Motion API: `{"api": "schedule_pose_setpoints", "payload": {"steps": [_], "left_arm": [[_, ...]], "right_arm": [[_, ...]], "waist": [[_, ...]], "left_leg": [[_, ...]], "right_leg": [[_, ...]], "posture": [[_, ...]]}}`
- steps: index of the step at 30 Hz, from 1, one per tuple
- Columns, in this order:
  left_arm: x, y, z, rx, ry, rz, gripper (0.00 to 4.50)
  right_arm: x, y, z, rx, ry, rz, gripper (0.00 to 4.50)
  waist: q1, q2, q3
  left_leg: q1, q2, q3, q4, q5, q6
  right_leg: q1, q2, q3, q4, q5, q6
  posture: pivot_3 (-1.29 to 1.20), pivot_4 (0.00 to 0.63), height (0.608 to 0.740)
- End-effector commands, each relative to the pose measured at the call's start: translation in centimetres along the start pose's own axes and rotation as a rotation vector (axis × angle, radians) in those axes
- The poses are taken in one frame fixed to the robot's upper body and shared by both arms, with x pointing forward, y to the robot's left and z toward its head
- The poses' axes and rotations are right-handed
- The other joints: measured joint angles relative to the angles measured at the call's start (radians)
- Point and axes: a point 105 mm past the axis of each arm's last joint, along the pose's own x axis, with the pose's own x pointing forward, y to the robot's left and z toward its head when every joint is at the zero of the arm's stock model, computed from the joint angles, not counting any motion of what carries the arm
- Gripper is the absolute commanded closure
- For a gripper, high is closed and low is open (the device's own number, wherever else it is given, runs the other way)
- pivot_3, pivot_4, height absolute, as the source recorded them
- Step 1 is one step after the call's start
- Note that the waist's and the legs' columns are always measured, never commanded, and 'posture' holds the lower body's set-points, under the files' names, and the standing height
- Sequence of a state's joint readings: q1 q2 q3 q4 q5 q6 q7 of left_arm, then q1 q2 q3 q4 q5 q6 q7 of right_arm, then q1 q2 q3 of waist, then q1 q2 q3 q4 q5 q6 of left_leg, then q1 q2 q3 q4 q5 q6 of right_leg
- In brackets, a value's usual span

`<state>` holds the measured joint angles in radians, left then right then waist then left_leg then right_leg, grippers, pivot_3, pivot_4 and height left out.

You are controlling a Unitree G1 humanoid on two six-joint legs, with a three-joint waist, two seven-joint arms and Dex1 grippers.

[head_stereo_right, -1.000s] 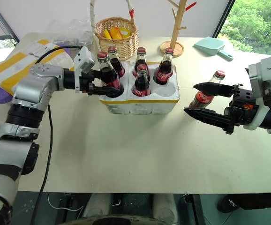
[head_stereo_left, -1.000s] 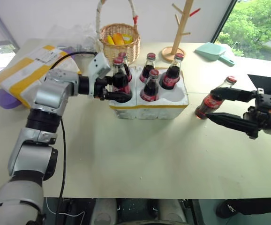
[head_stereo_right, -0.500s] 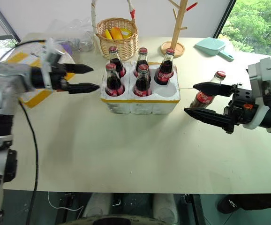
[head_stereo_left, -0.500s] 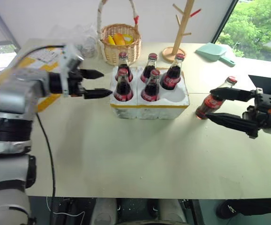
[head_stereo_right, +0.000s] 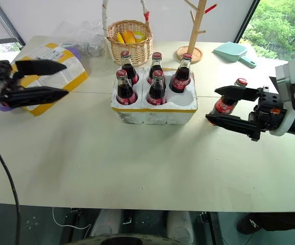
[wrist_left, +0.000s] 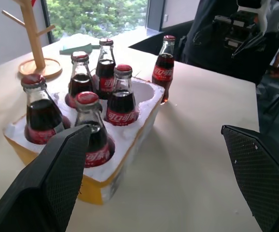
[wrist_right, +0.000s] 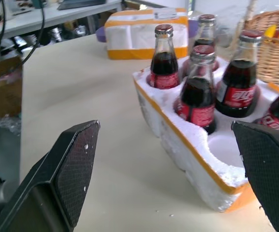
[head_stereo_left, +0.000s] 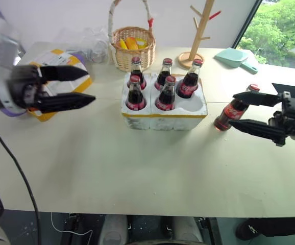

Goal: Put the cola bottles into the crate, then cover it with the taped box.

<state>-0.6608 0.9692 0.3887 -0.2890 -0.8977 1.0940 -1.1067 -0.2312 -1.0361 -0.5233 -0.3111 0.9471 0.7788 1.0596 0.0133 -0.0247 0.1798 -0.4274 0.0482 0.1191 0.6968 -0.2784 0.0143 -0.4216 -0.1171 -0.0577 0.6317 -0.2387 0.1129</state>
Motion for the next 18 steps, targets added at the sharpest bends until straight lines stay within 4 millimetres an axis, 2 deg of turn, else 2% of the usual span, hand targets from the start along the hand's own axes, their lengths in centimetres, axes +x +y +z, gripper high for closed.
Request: {"api": "schedule_pose_setpoints", "payload": {"steps": [1, 7, 10, 13, 18], "left_arm": [[0.7, -0.9, 0.5, 0.044, -0.02, -0.02, 0.02], [2.3, -0.7, -0.6, 0.013, -0.018, -0.068, 0.02], [2.9, -0.8, -0.9, 0.024, -0.008, -0.099, 0.02], [3.5, -0.9, -1.1, 0.033, -0.003, -0.125, 0.02], [4.0, -0.8, -1.3, 0.043, -0.001, -0.136, 0.02]], "right_arm": [[-1.6, -1.0, 0.2, -0.009, -0.022, -0.134, 0.0], [-6.3, -1.1, -2.8, 0.097, -0.005, -0.405, 0.0], [-7.5, -1.7, -4.2, 0.136, 0.003, -0.52, 0.0], [-7.7, -2.5, -5.2, 0.164, -0.003, -0.595, 0.0], [-6.2, -4.1, -7.6, 0.207, -0.037, -0.664, 0.0]], "waist": [[0.0, 0.0, 0.0], [0.004, 0.0, 0.0], [-0.004, 0.0, 0.0], [-0.008, 0.0, -0.001], [-0.008, 0.001, -0.001]], "left_leg": [[0.0, 0.0, 0.0, 0.0, 0.001, -0.001], [0.0, -0.001, 0.001, -0.001, 0.001, -0.001], [0.001, -0.001, 0.0, 0.0, 0.0, 0.0], [0.002, 0.0, 0.0, -0.001, -0.002, 0.003], [0.002, 0.0, -0.001, -0.001, -0.002, 0.003]], "right_leg": [[0.0, 0.0, 0.0, 0.0, 0.0, 0.0], [0.001, 0.0, 0.0, -0.001, 0.0, 0.0], [0.002, 0.0, 0.0, -0.001, 0.0, 0.0], [0.002, 0.001, 0.0, -0.001, 0.0, 0.0], [0.002, 0.001, 0.0, -0.001, 0.0, 0.0]], "posture": [[0.0, 0.15, 0.74], [0.0, 0.15, 0.74], [0.0, 0.15, 0.74], [0.0, 0.15, 0.74], [0.0, 0.15, 0.74]]}}
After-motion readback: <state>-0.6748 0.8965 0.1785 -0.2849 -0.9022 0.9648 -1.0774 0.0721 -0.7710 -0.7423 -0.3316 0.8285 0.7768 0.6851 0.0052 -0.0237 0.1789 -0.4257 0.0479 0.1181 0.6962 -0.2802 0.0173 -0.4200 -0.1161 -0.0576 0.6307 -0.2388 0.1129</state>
